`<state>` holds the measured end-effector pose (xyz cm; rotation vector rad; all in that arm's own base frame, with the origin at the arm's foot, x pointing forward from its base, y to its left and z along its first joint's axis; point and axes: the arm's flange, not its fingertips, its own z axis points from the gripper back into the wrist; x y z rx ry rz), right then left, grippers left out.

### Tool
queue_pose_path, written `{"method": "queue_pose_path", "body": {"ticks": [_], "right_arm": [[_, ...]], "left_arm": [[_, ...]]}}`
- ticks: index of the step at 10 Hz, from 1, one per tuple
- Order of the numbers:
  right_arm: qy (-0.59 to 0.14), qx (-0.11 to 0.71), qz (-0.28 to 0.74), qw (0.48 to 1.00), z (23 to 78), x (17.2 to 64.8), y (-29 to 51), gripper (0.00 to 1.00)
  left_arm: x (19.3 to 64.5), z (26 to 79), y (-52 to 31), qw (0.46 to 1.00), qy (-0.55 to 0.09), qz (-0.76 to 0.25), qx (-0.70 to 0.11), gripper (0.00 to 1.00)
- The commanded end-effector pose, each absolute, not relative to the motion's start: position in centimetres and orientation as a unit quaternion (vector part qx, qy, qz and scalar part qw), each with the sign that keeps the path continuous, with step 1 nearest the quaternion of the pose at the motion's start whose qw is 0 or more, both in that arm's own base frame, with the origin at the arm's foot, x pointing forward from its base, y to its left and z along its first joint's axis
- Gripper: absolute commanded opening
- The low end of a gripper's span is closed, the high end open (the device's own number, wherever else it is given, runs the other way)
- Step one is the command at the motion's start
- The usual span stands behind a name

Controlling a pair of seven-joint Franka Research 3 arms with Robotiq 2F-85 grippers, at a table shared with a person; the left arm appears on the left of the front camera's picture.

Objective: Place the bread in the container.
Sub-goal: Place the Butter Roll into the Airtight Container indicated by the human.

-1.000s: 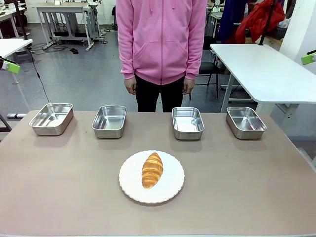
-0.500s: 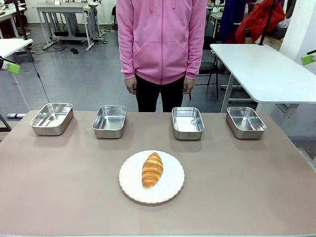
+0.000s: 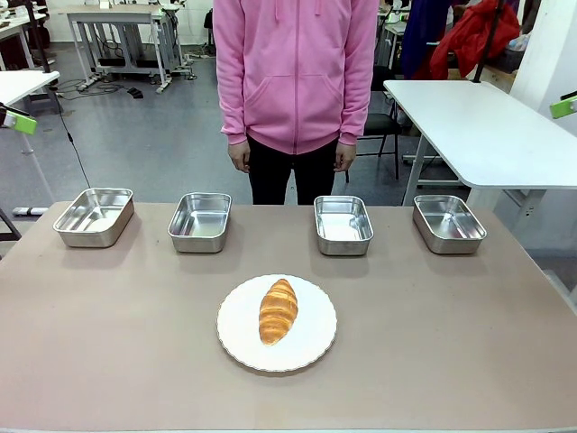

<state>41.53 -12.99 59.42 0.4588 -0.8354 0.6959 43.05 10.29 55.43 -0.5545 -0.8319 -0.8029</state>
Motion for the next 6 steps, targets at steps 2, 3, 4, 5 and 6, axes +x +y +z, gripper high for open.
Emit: {"method": "queue_pose_path", "body": {"ticks": [2, 3, 4, 5, 6], "right_arm": [[-0.397, 0.219, 0.331, 0.827, 59.42, 41.56, -12.99, 1.0], [-0.397, 0.219, 0.331, 0.827, 59.42, 41.56, -12.99, 1.0], [-0.397, 0.219, 0.331, 0.827, 59.42, 41.56, -12.99, 1.0], [-0.397, 0.219, 0.331, 0.827, 59.42, 41.56, -12.99, 1.0], [-0.397, 0.219, 0.331, 0.827, 59.42, 41.56, -12.99, 1.0]], "left_arm": [[42.98, 55.42, 10.34, 0.801, -0.388, -0.374, -0.262, 1.0], [42.98, 55.42, 10.34, 0.801, -0.388, -0.374, -0.262, 1.0], [42.98, 55.42, 10.34, 0.801, -0.388, -0.374, -0.262, 1.0], [42.98, 55.42, 10.34, 0.801, -0.388, -0.374, -0.262, 1.0], [42.98, 55.42, 10.34, 0.801, -0.388, -0.374, -0.262, 1.0]]}}
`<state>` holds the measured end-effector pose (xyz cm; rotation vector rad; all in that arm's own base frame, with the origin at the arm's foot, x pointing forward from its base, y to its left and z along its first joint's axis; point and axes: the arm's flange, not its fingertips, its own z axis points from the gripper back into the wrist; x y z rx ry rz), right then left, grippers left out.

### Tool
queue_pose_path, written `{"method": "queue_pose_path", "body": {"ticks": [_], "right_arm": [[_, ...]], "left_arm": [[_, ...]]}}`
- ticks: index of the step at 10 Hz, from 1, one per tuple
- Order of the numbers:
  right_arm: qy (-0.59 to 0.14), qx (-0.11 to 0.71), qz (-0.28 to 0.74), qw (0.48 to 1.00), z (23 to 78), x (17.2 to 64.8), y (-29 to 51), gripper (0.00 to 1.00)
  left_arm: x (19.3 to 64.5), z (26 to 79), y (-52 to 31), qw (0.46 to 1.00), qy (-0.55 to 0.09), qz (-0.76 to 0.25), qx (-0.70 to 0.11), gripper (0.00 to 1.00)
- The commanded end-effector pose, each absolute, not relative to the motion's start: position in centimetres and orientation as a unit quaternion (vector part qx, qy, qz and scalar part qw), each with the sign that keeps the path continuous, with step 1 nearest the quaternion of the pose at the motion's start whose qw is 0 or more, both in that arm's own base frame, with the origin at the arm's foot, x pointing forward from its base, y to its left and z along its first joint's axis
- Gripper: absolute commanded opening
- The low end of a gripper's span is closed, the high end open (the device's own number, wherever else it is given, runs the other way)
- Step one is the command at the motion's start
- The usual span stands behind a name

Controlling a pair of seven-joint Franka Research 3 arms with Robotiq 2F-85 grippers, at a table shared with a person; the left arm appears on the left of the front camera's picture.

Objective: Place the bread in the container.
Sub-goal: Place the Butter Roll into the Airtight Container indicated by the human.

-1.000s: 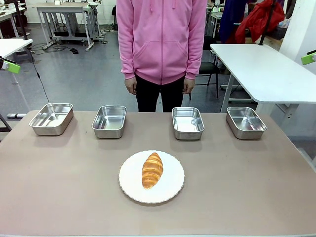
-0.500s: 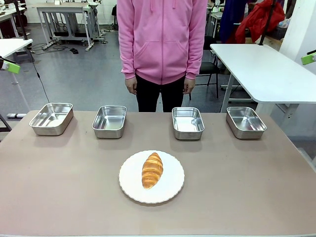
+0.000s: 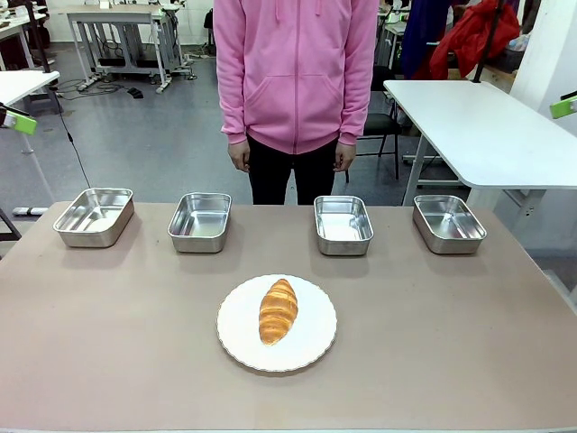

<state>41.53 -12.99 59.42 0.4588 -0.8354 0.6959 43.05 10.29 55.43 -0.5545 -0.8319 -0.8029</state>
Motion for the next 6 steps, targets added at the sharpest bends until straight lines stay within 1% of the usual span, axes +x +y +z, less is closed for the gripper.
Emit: {"method": "queue_pose_path", "body": {"ticks": [1, 6], "right_arm": [[-0.397, 0.219, 0.331, 0.827, 59.42, 41.56, -12.99, 1.0], [-0.397, 0.219, 0.331, 0.827, 59.42, 41.56, -12.99, 1.0]], "left_arm": [[42.98, 55.42, 10.34, 0.801, -0.388, -0.374, -0.262, 1.0], [42.98, 55.42, 10.34, 0.801, -0.388, -0.374, -0.262, 1.0]]}}
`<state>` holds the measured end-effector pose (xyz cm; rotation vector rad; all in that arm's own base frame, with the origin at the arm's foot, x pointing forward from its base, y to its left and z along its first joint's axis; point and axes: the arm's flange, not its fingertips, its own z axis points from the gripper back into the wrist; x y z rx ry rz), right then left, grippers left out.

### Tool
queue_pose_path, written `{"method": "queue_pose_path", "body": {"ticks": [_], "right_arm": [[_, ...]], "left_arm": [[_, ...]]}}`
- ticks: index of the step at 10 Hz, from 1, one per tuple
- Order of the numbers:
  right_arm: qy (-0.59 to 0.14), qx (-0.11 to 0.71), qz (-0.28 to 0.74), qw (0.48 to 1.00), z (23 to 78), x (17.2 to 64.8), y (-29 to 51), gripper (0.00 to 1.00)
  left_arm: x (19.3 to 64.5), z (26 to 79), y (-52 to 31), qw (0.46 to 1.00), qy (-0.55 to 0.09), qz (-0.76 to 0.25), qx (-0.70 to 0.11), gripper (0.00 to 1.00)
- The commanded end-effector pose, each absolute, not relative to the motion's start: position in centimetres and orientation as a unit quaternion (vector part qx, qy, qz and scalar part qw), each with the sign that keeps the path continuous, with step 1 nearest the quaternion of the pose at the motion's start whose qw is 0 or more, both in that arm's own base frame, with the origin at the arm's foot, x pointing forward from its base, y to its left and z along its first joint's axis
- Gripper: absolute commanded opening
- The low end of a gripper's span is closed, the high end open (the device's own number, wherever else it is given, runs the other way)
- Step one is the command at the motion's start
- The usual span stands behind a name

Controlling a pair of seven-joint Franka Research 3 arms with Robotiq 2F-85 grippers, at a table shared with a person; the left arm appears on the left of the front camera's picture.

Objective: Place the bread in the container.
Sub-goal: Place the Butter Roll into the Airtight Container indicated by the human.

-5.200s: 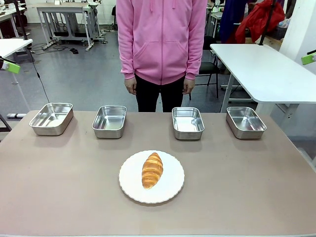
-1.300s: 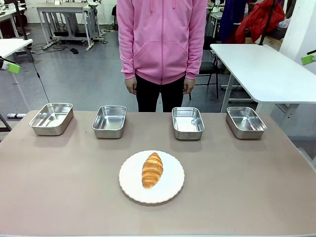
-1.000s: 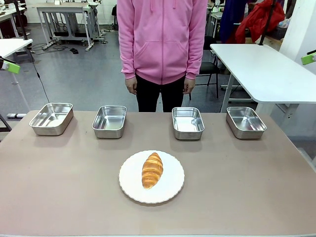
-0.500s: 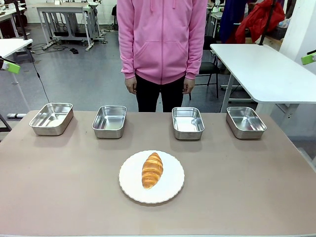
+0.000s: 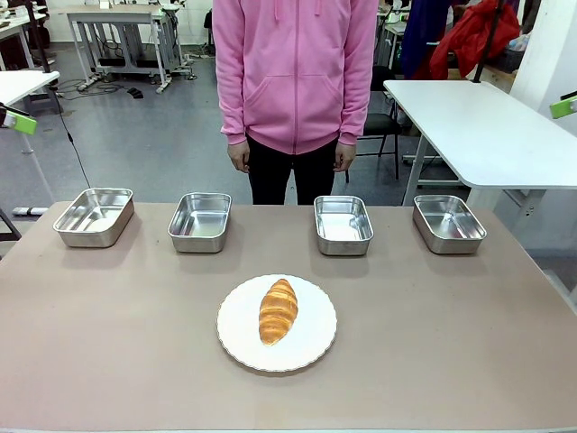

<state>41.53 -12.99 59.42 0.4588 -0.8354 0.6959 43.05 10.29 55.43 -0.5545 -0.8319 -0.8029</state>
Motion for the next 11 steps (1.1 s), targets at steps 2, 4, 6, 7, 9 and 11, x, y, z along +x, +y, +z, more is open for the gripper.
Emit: {"method": "queue_pose_path", "body": {"ticks": [2, 4, 6, 7, 9, 11], "right_arm": [[-0.397, 0.219, 0.331, 0.827, 59.42, 41.56, -12.99, 1.0], [-0.397, 0.219, 0.331, 0.827, 59.42, 41.56, -12.99, 1.0], [-0.397, 0.219, 0.331, 0.827, 59.42, 41.56, -12.99, 1.0], [-0.397, 0.219, 0.331, 0.827, 59.42, 41.56, -12.99, 1.0], [-0.397, 0.219, 0.331, 0.827, 59.42, 41.56, -12.99, 1.0], [-0.397, 0.219, 0.331, 0.827, 59.42, 41.56, -12.99, 1.0]], "left_arm": [[42.98, 55.42, 10.34, 0.801, -0.388, -0.374, -0.262, 1.0], [42.98, 55.42, 10.34, 0.801, -0.388, -0.374, -0.262, 1.0], [42.98, 55.42, 10.34, 0.801, -0.388, -0.374, -0.262, 1.0], [42.98, 55.42, 10.34, 0.801, -0.388, -0.374, -0.262, 1.0], [42.98, 55.42, 10.34, 0.801, -0.388, -0.374, -0.262, 1.0], [42.98, 55.42, 10.34, 0.801, -0.388, -0.374, -0.262, 1.0]]}}
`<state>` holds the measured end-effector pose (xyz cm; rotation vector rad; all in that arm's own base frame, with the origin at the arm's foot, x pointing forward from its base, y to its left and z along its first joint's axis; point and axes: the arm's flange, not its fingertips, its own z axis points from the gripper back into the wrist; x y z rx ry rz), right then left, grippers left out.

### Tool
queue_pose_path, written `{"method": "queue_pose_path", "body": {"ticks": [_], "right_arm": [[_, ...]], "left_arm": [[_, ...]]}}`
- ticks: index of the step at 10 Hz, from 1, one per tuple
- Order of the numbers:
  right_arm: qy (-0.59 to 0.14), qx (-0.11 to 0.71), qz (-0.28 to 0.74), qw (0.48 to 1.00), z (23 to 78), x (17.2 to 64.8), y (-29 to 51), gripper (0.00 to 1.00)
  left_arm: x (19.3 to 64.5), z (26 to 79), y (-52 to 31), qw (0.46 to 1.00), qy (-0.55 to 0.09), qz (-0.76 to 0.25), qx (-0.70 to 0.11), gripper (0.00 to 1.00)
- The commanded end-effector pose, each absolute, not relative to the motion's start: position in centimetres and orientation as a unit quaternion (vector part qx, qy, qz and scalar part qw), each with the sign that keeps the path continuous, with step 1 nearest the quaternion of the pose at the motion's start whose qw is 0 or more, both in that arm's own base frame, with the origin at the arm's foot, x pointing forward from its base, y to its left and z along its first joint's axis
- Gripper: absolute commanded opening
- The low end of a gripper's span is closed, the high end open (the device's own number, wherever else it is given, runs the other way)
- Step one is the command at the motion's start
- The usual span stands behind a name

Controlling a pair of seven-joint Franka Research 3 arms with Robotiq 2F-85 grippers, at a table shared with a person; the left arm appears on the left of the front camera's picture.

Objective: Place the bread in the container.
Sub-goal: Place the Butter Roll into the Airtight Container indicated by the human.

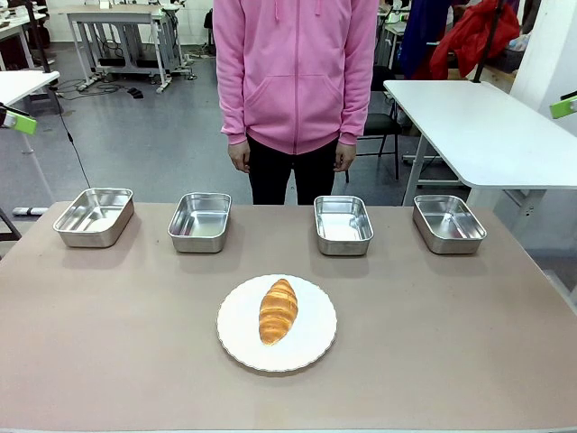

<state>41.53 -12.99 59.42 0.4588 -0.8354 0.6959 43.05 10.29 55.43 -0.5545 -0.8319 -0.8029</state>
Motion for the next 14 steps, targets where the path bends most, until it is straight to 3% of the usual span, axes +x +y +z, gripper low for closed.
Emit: {"method": "queue_pose_path", "body": {"ticks": [1, 14], "right_arm": [[-0.397, 0.219, 0.331, 0.827, 59.42, 41.56, -12.99, 1.0], [-0.397, 0.219, 0.331, 0.827, 59.42, 41.56, -12.99, 1.0]], "left_arm": [[42.98, 55.42, 10.34, 0.801, -0.388, -0.374, -0.262, 1.0], [42.98, 55.42, 10.34, 0.801, -0.388, -0.374, -0.262, 1.0]]}}
